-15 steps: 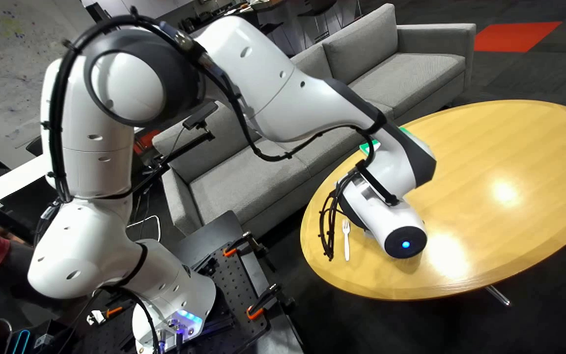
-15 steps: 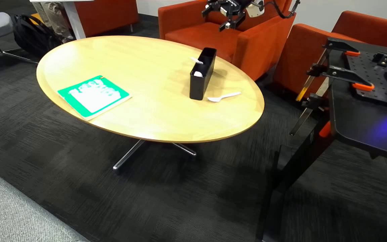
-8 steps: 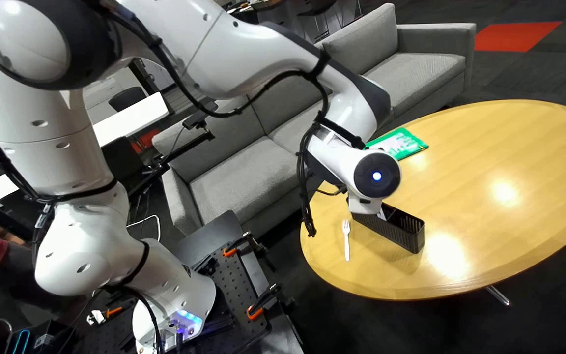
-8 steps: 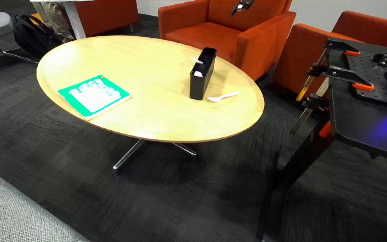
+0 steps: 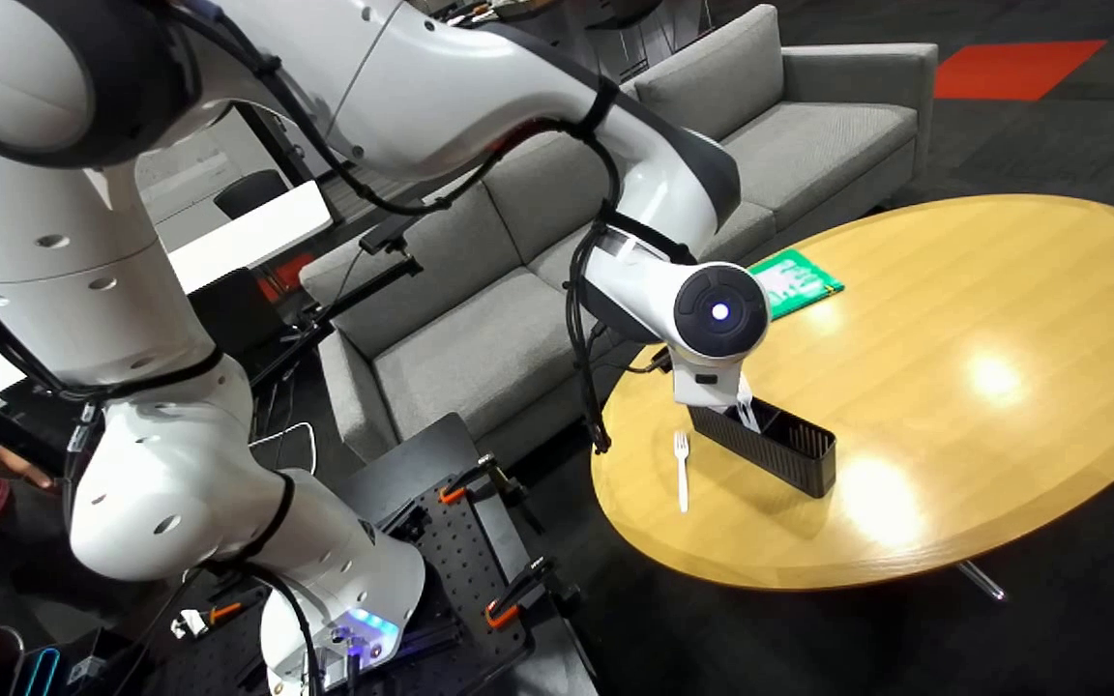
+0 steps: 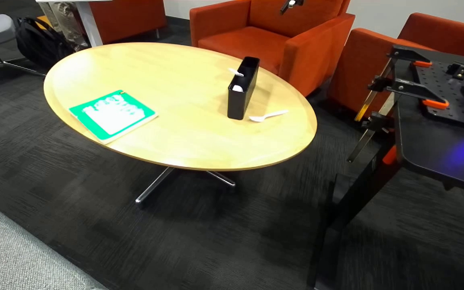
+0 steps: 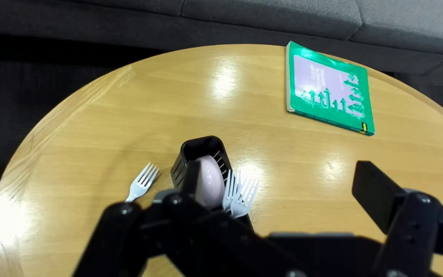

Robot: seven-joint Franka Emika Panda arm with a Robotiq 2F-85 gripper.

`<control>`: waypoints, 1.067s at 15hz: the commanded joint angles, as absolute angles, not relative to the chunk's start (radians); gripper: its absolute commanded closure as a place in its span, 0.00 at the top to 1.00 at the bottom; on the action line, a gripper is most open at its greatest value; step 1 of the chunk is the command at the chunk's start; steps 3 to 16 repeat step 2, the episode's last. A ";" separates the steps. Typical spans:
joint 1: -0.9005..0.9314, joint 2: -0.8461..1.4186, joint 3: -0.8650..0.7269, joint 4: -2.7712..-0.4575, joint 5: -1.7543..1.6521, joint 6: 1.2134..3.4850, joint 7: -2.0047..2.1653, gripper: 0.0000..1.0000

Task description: Pick one fork and put it in the black box

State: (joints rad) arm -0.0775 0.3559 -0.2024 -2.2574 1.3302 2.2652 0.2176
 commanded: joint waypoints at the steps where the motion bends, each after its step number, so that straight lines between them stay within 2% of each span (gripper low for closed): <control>1: -0.096 0.356 -0.184 -2.256 1.323 2.269 0.222 1.00; 16: -0.096 0.356 -0.184 -2.256 1.323 2.269 0.222 1.00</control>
